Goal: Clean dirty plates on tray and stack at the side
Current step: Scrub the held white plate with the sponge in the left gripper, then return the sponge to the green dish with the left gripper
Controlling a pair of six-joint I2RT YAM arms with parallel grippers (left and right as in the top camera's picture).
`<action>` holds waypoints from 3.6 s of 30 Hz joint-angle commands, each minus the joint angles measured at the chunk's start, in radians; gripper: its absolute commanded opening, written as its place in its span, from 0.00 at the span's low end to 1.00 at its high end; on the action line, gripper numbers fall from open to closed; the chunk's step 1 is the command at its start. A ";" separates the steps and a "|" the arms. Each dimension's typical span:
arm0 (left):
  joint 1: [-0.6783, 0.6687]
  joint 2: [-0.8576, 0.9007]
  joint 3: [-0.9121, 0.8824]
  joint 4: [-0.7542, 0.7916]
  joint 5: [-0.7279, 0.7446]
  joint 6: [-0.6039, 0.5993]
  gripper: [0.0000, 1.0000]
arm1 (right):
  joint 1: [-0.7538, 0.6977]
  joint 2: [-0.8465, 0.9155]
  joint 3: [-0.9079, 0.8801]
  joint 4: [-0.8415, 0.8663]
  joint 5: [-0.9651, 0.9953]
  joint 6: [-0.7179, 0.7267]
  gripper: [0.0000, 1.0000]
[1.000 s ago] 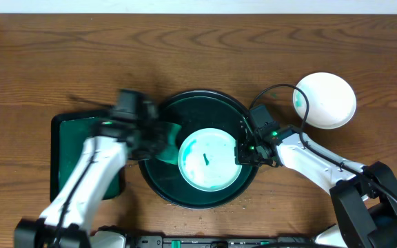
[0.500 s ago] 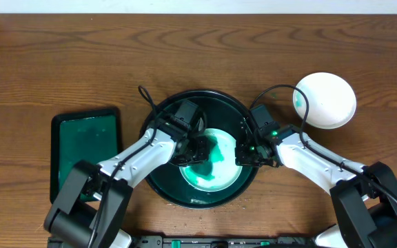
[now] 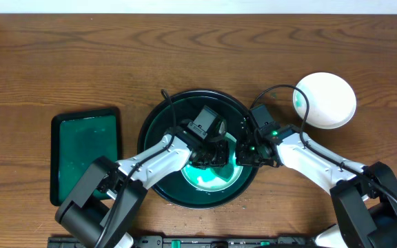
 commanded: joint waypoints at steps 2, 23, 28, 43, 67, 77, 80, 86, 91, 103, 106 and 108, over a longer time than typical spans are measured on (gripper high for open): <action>0.006 0.024 -0.003 -0.055 -0.032 -0.064 0.07 | 0.016 0.020 0.001 -0.011 -0.007 -0.003 0.01; 0.255 0.024 -0.002 -0.322 -0.163 -0.090 0.07 | 0.016 0.020 0.001 -0.014 -0.018 -0.003 0.01; 0.194 0.026 -0.003 -0.198 -0.064 -0.090 0.07 | 0.016 0.020 0.001 -0.015 -0.019 -0.003 0.01; -0.013 0.077 -0.003 -0.166 -0.028 -0.094 0.07 | 0.016 0.020 0.001 -0.019 -0.033 -0.003 0.01; 0.193 0.075 0.094 -0.441 -0.280 -0.081 0.07 | 0.016 0.020 0.001 -0.029 -0.032 -0.003 0.01; 0.193 0.058 0.278 -0.498 -0.281 -0.023 0.07 | 0.016 0.020 0.001 -0.030 -0.032 -0.008 0.01; 0.193 0.040 0.298 -0.520 -0.311 -0.006 0.07 | 0.016 0.020 0.001 -0.029 -0.032 -0.011 0.01; 0.194 -0.023 0.334 -0.636 -0.507 -0.007 0.07 | 0.016 0.020 0.001 -0.026 -0.032 -0.023 0.01; 0.227 -0.141 0.338 -0.719 -0.721 -0.008 0.07 | 0.016 0.020 0.001 -0.027 -0.032 -0.030 0.01; 0.649 -0.217 0.337 -0.766 -0.688 -0.006 0.07 | 0.016 0.020 0.001 -0.039 -0.033 -0.041 0.01; 0.747 -0.212 0.337 -0.742 -0.642 0.034 0.08 | 0.016 0.020 0.001 -0.047 -0.033 -0.041 0.01; 0.793 -0.204 0.336 -0.730 -0.618 0.066 0.07 | 0.016 0.020 0.001 -0.049 -0.033 -0.041 0.01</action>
